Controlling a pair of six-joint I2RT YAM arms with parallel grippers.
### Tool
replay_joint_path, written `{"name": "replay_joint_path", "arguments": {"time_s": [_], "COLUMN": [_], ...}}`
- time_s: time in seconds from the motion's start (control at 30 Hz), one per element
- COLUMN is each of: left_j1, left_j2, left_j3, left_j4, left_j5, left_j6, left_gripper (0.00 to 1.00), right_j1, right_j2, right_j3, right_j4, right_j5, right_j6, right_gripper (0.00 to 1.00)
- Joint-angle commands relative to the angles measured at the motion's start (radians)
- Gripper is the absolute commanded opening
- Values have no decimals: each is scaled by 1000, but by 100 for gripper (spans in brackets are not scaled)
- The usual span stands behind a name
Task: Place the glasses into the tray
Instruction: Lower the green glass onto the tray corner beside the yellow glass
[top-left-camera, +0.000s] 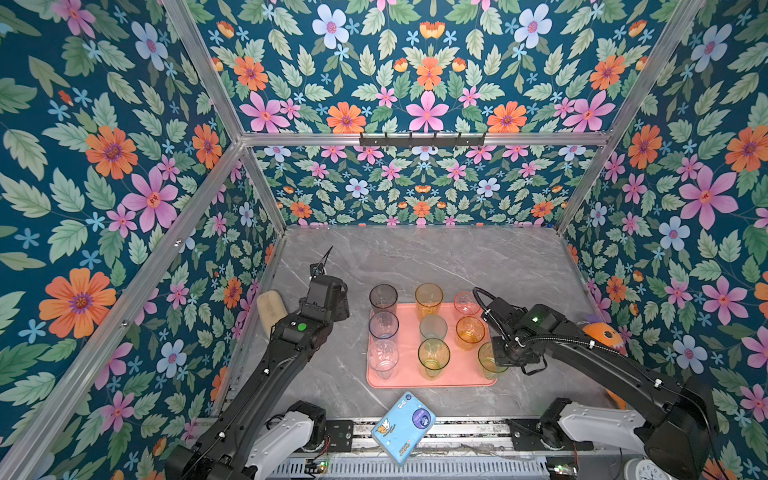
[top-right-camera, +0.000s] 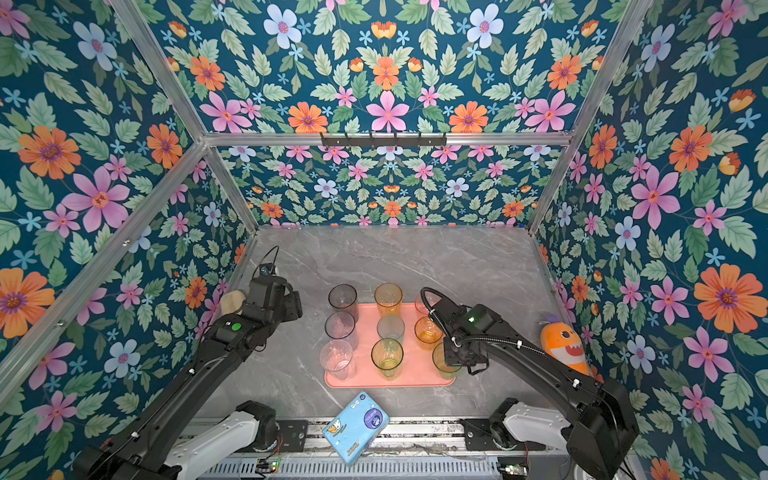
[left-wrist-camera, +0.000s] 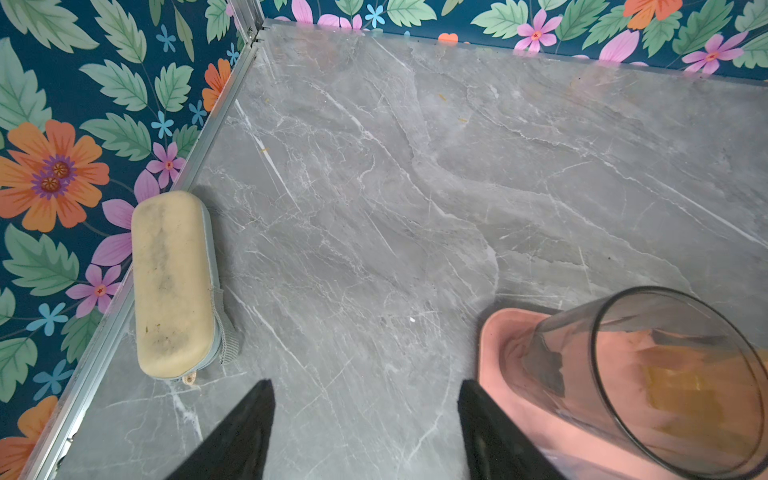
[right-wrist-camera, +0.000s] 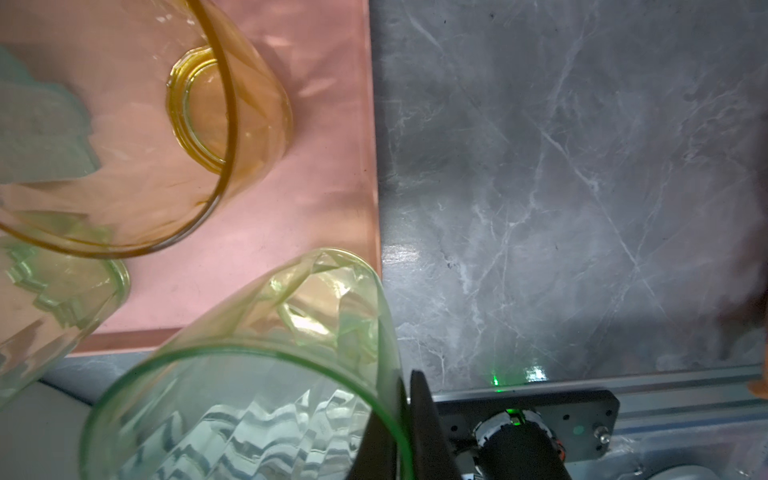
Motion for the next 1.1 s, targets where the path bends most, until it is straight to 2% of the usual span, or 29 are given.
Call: {"name": "replay_joint_path", "arguments": {"time_s": [0.0,0.33,1.07], "left_j1": [0,0,0], "left_j2": [-1,-6,-13], "left_j3": [-1,-3,-7], "left_j4": [11,11,8], "left_j5": [-5,-1,-2], "left_j6": [-7,-8,-11], "left_gripper": [72,72,72], "right_j1": [14,102,126], "right_j2": [-7,0,14], "right_j3": [-9,-25,-92], "right_j4": [24,96,206], "right_j5": [3,33,31], "right_j6": [42,86,116], "right_gripper": [0,0,0]}}
